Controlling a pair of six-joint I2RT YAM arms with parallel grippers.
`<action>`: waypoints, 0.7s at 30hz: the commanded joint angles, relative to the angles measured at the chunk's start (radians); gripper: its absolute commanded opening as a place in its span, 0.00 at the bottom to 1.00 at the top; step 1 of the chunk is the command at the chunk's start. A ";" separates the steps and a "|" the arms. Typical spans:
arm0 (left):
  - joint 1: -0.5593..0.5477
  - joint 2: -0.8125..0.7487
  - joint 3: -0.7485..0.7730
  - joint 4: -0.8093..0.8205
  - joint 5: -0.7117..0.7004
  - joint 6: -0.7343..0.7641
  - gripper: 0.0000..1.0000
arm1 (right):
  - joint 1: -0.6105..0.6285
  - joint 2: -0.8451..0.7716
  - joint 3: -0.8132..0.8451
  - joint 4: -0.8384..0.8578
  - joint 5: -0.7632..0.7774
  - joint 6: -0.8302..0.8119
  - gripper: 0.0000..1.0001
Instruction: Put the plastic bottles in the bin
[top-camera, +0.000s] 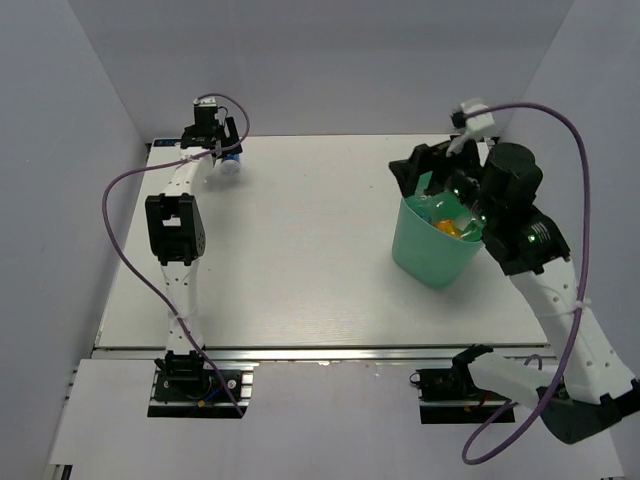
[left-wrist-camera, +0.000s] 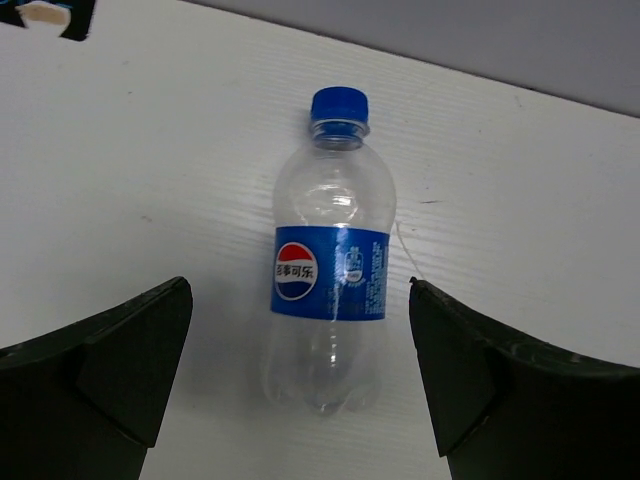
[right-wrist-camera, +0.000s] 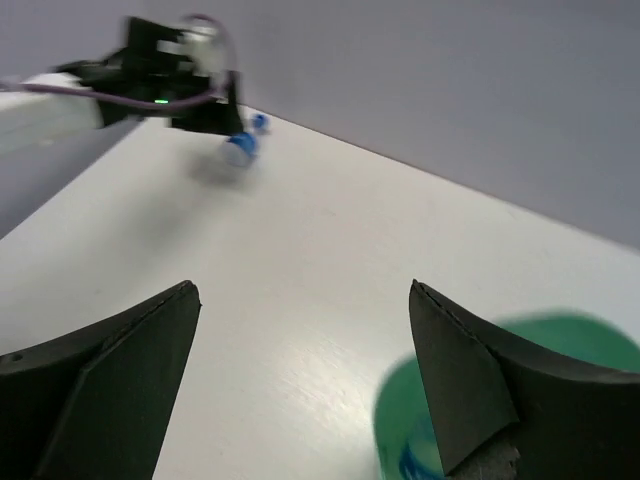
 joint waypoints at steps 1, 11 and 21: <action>-0.006 0.022 0.075 0.027 0.092 0.026 0.98 | 0.066 0.124 0.091 0.013 -0.285 -0.141 0.89; -0.005 0.162 0.106 0.015 0.027 -0.013 0.97 | 0.169 0.283 0.055 0.024 -0.389 -0.251 0.89; -0.006 -0.045 -0.075 0.076 0.131 -0.011 0.09 | 0.177 0.220 -0.074 0.114 -0.331 -0.159 0.89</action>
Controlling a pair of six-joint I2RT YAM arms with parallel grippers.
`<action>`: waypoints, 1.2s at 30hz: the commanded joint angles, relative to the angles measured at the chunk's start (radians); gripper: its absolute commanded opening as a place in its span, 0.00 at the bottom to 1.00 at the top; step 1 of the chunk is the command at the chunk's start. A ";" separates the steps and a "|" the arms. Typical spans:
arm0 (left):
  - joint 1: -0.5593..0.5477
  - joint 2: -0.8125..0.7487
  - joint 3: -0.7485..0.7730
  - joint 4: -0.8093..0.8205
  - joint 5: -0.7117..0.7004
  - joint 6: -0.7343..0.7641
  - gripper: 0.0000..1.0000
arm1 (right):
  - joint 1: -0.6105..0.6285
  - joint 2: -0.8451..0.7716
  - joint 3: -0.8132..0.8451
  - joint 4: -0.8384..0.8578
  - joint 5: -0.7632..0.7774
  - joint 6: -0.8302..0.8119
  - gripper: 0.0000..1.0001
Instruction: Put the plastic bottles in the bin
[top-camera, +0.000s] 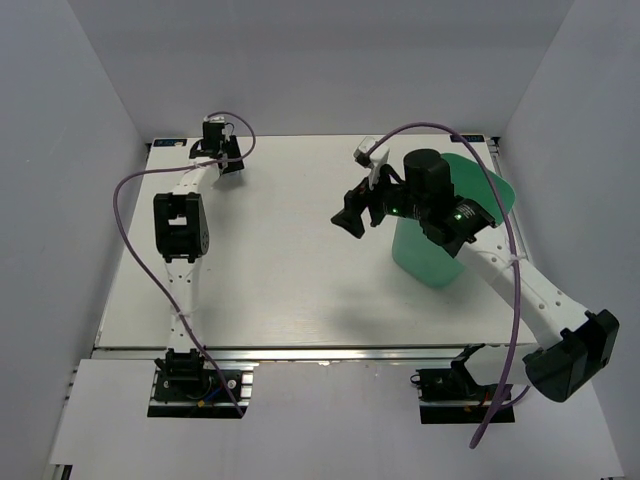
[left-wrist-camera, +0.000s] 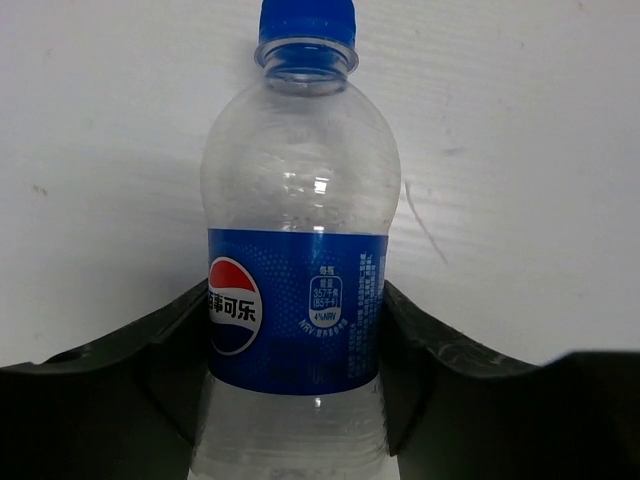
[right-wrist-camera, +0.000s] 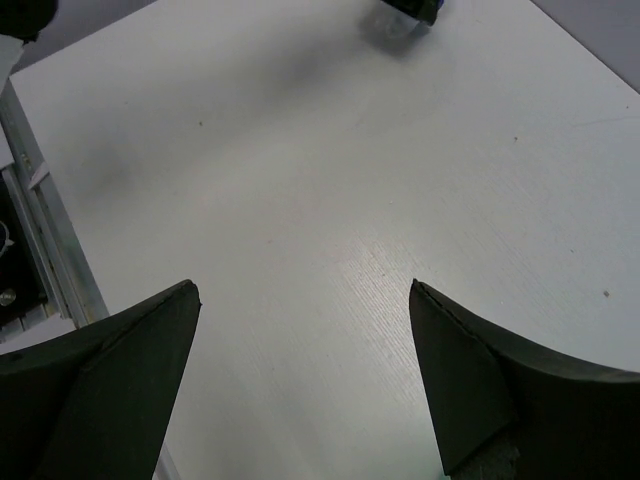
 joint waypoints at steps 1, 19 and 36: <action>-0.002 -0.271 -0.117 0.031 0.084 -0.005 0.03 | 0.002 -0.023 -0.018 0.086 0.049 0.090 0.89; -0.457 -1.090 -1.095 0.337 0.684 -0.462 0.00 | 0.115 -0.159 -0.362 0.230 0.183 -0.359 0.89; -0.555 -1.258 -1.178 -0.129 0.704 -0.462 0.00 | 0.146 -0.287 -0.373 0.028 0.009 -1.041 0.89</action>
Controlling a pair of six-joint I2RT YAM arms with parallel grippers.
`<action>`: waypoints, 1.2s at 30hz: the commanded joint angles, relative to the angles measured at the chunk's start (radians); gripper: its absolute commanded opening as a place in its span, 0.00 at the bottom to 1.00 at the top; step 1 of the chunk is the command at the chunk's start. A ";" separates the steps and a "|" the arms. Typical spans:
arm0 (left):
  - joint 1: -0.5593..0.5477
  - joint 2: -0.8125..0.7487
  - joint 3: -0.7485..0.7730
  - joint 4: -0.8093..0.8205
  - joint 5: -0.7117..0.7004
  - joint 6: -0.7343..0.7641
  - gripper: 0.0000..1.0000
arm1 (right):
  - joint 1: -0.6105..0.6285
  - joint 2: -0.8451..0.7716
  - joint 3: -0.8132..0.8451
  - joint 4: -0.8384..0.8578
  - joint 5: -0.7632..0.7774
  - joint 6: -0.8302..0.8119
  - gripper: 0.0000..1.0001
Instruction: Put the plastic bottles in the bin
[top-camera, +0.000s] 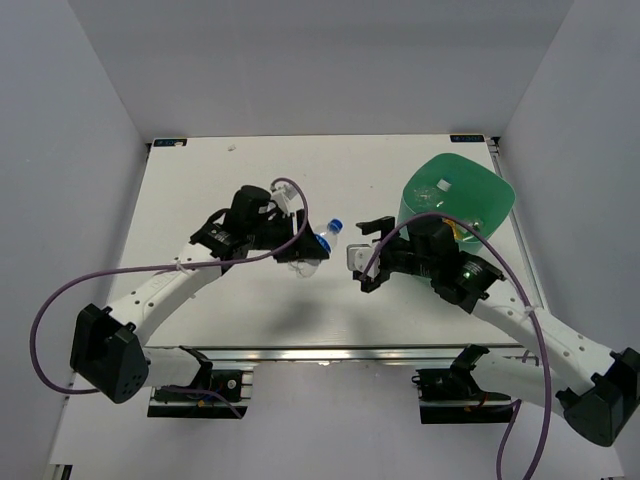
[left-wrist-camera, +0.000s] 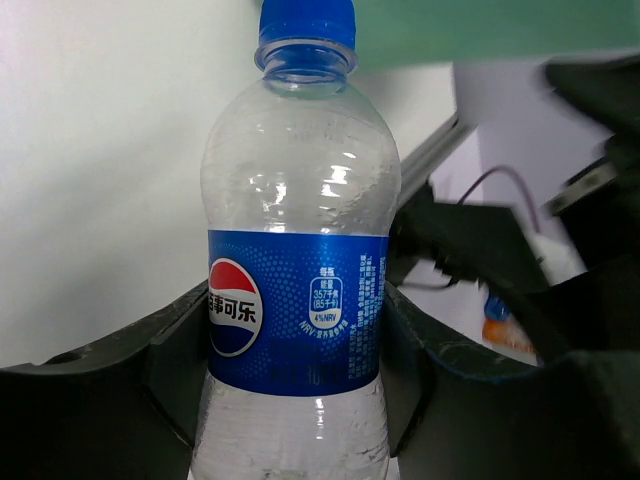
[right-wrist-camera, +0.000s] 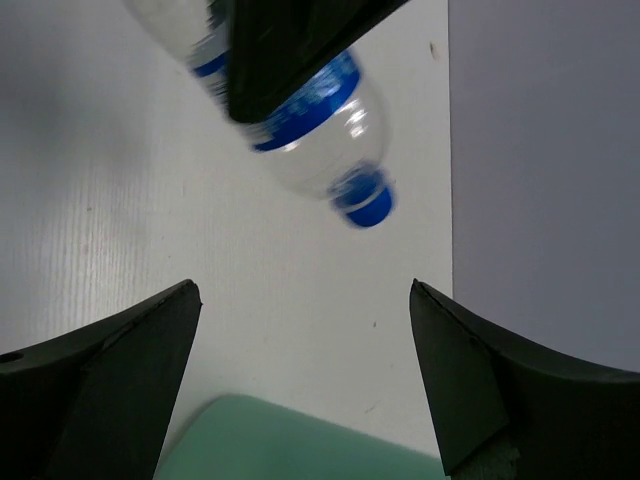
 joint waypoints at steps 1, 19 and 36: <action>-0.044 0.001 -0.046 -0.132 0.072 0.018 0.00 | 0.005 0.071 0.115 -0.074 -0.127 -0.145 0.89; -0.099 -0.040 -0.005 -0.165 0.129 0.096 0.00 | 0.011 0.201 0.154 -0.106 -0.434 -0.194 0.89; -0.113 -0.052 0.061 -0.199 0.054 0.144 0.98 | 0.058 0.304 0.129 0.144 -0.343 0.069 0.34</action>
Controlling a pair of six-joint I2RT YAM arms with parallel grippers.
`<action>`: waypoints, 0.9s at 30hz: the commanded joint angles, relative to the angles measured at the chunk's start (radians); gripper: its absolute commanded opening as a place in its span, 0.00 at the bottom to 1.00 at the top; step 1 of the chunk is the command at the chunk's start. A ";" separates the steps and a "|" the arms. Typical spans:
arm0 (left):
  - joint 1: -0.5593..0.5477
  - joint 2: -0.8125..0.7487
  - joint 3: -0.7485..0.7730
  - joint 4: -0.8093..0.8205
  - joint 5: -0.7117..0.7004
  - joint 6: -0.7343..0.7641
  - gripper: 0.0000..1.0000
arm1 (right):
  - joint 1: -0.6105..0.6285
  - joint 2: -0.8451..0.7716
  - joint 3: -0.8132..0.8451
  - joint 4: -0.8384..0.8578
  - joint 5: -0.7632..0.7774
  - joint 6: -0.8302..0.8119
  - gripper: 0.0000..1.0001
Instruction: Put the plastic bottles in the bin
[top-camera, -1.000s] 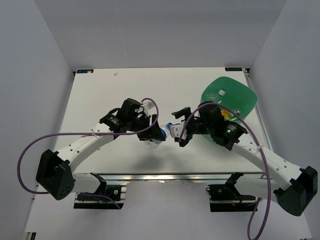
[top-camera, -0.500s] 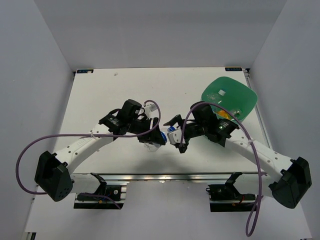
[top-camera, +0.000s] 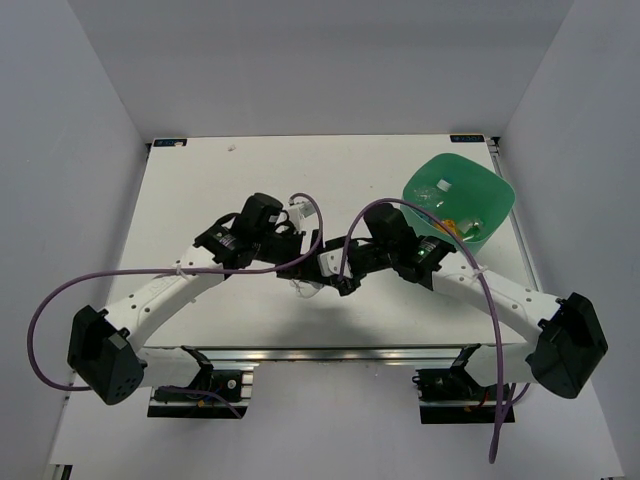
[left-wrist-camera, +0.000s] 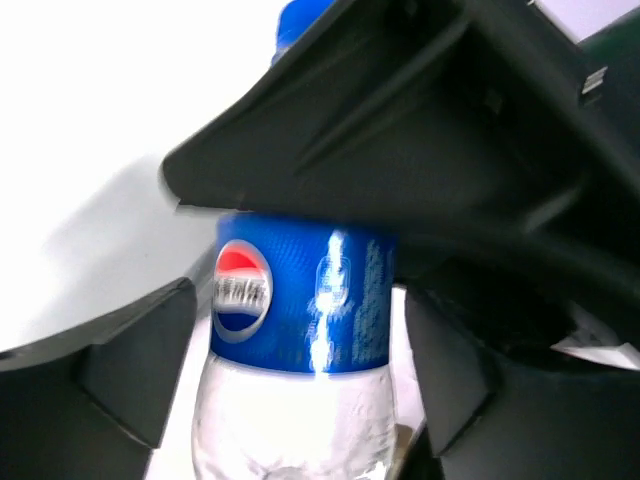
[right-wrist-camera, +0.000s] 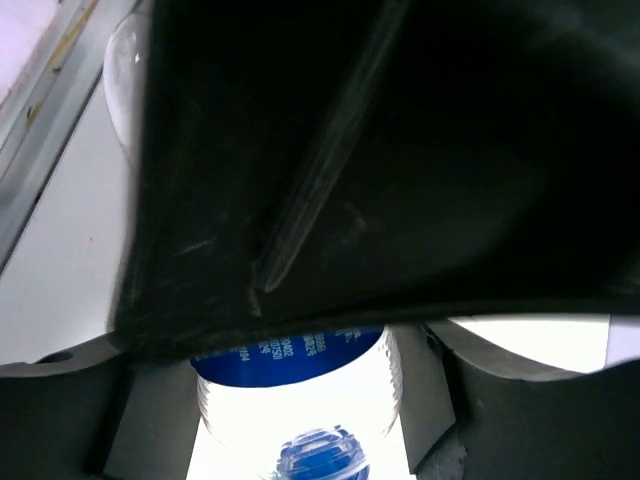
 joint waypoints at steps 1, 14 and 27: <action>-0.008 -0.049 0.068 -0.035 -0.091 0.016 0.98 | 0.005 -0.045 -0.018 0.161 0.049 0.104 0.34; 0.006 -0.107 0.312 -0.193 -0.888 -0.066 0.98 | -0.038 -0.123 -0.029 0.181 0.388 0.264 0.25; 0.189 -0.127 0.251 -0.063 -1.298 -0.253 0.98 | -0.370 -0.048 0.404 -0.019 1.009 0.887 0.31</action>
